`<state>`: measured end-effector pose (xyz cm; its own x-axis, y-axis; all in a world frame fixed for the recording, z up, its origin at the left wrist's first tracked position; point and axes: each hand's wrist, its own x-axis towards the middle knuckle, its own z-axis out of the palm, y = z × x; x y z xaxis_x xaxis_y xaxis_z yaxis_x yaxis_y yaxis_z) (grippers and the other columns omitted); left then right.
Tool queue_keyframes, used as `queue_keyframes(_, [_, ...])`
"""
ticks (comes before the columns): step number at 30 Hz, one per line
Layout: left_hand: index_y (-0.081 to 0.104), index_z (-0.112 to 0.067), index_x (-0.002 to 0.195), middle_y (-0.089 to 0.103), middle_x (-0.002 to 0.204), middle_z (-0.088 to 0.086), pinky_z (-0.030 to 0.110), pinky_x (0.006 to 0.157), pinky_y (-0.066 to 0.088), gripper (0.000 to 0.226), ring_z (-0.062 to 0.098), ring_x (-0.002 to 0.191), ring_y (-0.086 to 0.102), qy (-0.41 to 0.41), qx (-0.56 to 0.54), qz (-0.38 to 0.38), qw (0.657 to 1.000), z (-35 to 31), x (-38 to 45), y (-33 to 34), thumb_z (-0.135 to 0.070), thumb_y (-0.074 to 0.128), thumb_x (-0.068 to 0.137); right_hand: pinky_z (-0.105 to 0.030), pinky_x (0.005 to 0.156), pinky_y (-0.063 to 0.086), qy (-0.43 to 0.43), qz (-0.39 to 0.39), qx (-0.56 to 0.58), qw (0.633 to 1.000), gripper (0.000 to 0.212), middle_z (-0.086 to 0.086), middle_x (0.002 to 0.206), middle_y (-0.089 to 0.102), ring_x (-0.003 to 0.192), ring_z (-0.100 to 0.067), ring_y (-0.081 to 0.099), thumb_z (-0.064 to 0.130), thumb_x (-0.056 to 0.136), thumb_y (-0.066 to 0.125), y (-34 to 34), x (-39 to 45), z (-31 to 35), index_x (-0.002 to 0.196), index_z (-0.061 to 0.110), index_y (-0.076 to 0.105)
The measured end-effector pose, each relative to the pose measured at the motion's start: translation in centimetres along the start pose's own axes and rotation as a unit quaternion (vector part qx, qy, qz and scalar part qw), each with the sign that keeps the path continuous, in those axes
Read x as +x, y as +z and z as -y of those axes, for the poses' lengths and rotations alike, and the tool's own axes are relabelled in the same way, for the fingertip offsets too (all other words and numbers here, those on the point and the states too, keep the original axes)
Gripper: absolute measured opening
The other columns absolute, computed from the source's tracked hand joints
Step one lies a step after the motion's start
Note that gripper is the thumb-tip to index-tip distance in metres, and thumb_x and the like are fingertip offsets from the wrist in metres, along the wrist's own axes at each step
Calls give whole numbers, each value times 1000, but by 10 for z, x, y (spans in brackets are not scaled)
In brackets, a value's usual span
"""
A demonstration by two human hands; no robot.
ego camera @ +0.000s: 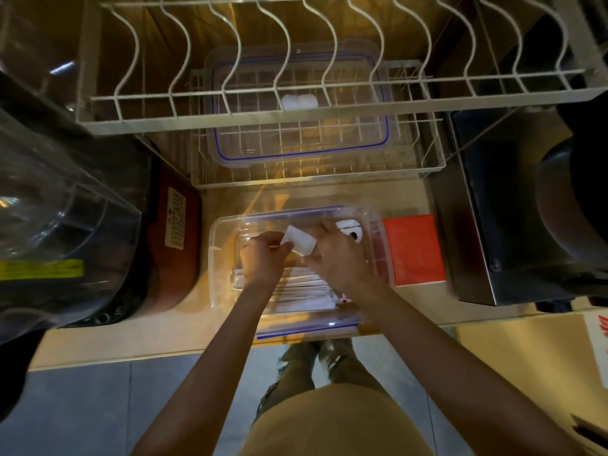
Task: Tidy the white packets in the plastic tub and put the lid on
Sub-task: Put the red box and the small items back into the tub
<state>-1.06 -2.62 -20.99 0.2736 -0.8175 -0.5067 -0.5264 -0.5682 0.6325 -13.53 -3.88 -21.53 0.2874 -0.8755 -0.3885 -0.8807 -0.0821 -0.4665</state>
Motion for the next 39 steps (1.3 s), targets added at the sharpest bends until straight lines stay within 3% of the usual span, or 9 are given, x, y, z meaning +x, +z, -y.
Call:
queue_keyframes(7, [65, -11, 110, 72, 106, 13, 43, 92, 52, 30, 22, 96, 66, 13, -106, 11, 994, -6, -3, 23, -11, 64, 80, -18, 77, 35, 142, -150, 161, 965, 47, -14, 112, 63, 104, -25, 58, 21, 73, 75, 20, -20, -4, 113, 4, 59])
queue_keyframes(12, [65, -12, 111, 72, 103, 11, 30, 83, 52, 31, 18, 91, 66, 25, -116, 2, 993, -8, -4, 34, -6, 62, 80, -17, 77, 35, 128, -163, 149, 967, 26, -14, 104, 67, 100, -25, 60, 11, 82, 63, 25, -20, -10, 107, 4, 62])
queue_keyframes(17, [63, -12, 112, 71, 106, 12, 43, 94, 52, 34, 23, 99, 66, 34, -105, -1, 994, -6, 1, 38, -9, 66, 79, -23, 76, 47, 132, -158, 225, 952, 17, -12, 99, 69, 92, -23, 64, 5, 88, 55, 22, -22, -13, 104, 8, 61])
queue_keyframes(22, [61, -25, 108, 69, 110, 4, 47, 84, 57, 36, 19, 99, 66, 39, -107, 25, 993, 7, 4, 45, -23, 67, 73, -31, 81, 53, 137, -145, 249, 948, 21, -12, 101, 69, 92, -21, 64, 2, 89, 52, 18, -24, -14, 107, 8, 61])
queue_keyframes(28, [56, -6, 120, 57, 126, 15, 29, 95, 41, 36, 27, 113, 56, 130, 22, 20, 991, -11, -3, 38, -8, 60, 84, -19, 71, 44, 126, -117, 240, 956, 21, -11, 102, 67, 89, -16, 61, 1, 91, 48, 7, -28, -13, 107, 6, 60])
queue_keyframes(31, [60, -8, 115, 58, 124, 14, 29, 92, 39, 29, 29, 112, 55, 189, 93, 4, 978, -27, -7, 31, -13, 53, 88, -27, 74, 51, 114, -135, 255, 951, 17, -11, 94, 70, 85, -21, 65, -1, 88, 50, -8, -36, -14, 96, 7, 63])
queue_keyframes(34, [65, -11, 107, 67, 112, 14, 37, 85, 48, 25, 31, 103, 61, 249, 164, 53, 953, -53, -11, 23, -15, 51, 87, -19, 76, 48, 131, -159, 353, 913, 16, 3, 90, 67, 82, -8, 62, 6, 89, 53, -26, -52, -19, 100, 12, 63])
queue_keyframes(37, [68, -11, 97, 70, 101, 11, 36, 78, 50, 20, 30, 94, 63, 324, 209, 121, 915, -83, -11, 24, -14, 52, 85, -9, 70, 47, 168, -233, 463, 839, 10, 7, 85, 66, 73, 5, 61, 12, 89, 57, -43, -72, -29, 92, 16, 64])
queue_keyframes(39, [67, -13, 94, 72, 98, 9, 36, 79, 52, 18, 28, 92, 65, 349, 215, 145, 901, -102, -10, 31, -14, 53, 85, -14, 70, 51, 224, -278, 522, 775, 10, 3, 80, 66, 71, 0, 63, 13, 88, 57, -49, -85, -39, 85, 19, 64])
